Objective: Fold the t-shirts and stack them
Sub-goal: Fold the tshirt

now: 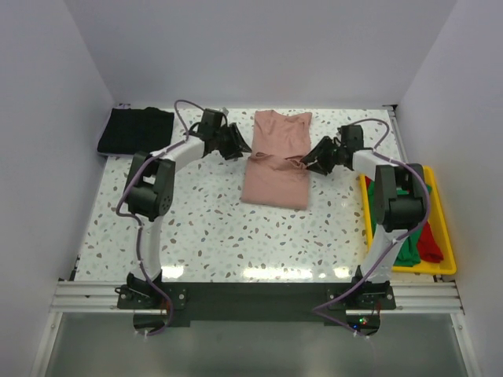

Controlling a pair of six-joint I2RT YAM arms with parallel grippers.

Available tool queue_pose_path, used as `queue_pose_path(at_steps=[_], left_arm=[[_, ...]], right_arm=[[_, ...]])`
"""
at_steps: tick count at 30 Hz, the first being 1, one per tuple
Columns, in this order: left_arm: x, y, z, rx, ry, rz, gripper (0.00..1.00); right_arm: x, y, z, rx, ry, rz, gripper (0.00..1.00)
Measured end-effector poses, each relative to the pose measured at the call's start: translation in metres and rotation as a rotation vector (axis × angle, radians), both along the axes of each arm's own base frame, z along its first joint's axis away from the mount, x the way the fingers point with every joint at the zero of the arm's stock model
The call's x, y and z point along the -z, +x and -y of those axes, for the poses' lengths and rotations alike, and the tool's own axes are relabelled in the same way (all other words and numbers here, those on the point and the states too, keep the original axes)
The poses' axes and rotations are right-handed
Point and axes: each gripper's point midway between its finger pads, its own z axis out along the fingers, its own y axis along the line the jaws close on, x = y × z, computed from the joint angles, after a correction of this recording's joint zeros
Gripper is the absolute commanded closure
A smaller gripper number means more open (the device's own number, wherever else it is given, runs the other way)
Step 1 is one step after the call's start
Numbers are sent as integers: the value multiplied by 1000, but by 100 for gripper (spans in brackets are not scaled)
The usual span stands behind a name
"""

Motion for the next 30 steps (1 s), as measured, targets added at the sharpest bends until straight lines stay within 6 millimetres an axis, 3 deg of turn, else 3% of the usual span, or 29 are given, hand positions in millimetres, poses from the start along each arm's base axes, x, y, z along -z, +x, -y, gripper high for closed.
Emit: queue_pose_path(at_steps=[3,7,9,12,15,19,23,30], left_arm=[[-6,6,-9,-7,-7,17,50],[-19,5,-22,-24,6,41,52],[-26,-3,-25,-33,17,49,59],[-38,-20,-24,-31,33,71,67],[-46,-41,-10,-2,49,90,78],[-42,-72,23,77,55,87,87],[-27,-102,50,152,62,55,91],[-6,-108,67,181,61,35,91]], right_arm=[[-9,9,6,9,1,29,43],[-23,9,13,18,-60,68,43],[-34,6,12,16,-112,99,43],[-58,-3,0,-9,-211,169,43],[-74,-14,-23,-62,-309,236,46],[-69,-27,-52,-149,-420,240,47],[-54,-25,-61,-198,-541,208,46],[-26,-6,-62,-228,-673,160,41]])
